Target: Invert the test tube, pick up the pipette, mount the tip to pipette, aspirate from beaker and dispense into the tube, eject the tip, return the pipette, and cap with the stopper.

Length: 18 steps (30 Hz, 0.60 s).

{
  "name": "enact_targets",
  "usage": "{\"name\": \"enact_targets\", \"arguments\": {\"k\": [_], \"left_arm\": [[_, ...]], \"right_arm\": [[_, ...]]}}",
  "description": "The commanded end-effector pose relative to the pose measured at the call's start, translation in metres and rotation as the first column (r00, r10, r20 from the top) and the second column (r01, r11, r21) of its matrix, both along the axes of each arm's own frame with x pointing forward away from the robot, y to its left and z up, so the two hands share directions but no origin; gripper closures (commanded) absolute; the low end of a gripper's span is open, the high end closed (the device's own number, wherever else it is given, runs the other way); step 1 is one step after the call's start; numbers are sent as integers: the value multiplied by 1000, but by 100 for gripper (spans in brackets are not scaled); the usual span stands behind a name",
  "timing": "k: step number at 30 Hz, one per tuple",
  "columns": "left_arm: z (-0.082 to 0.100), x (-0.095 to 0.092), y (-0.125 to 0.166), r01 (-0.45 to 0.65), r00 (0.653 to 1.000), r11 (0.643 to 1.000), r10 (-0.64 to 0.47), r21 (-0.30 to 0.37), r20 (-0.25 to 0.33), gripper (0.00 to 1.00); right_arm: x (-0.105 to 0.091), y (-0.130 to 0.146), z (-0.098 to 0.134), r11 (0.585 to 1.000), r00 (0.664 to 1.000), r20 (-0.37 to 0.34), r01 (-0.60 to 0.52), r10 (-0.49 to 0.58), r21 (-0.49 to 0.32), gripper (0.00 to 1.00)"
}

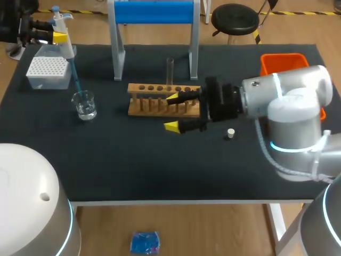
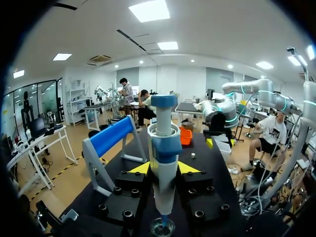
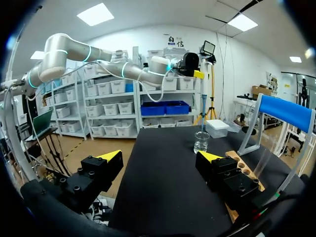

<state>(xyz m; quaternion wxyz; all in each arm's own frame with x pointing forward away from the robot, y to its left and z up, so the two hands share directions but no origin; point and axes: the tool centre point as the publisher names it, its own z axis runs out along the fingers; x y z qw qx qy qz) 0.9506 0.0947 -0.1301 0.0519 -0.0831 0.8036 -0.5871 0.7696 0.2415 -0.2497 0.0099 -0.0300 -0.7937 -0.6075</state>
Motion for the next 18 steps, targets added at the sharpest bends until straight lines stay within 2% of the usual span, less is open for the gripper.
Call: {"name": "enact_targets", "arguments": {"k": [1, 8, 13, 18], "left_arm": [[0, 0, 1, 2, 1000, 1000, -2, -1, 1, 100], [0, 0, 1, 2, 1000, 1000, -2, -1, 1, 100], [0, 0, 1, 2, 1000, 1000, -2, -1, 1, 100], [0, 0, 1, 2, 1000, 1000, -2, -1, 1, 100]], "right_arm": [[1, 49, -11, 999, 999, 13, 41, -41, -24, 0], [4, 84, -29, 997, 998, 13, 54, -53, -56, 0], [13, 97, -42, 992, 995, 16, 95, -94, -78, 0], [13, 109, -50, 988, 993, 31, 113, -110, -109, 0]]}}
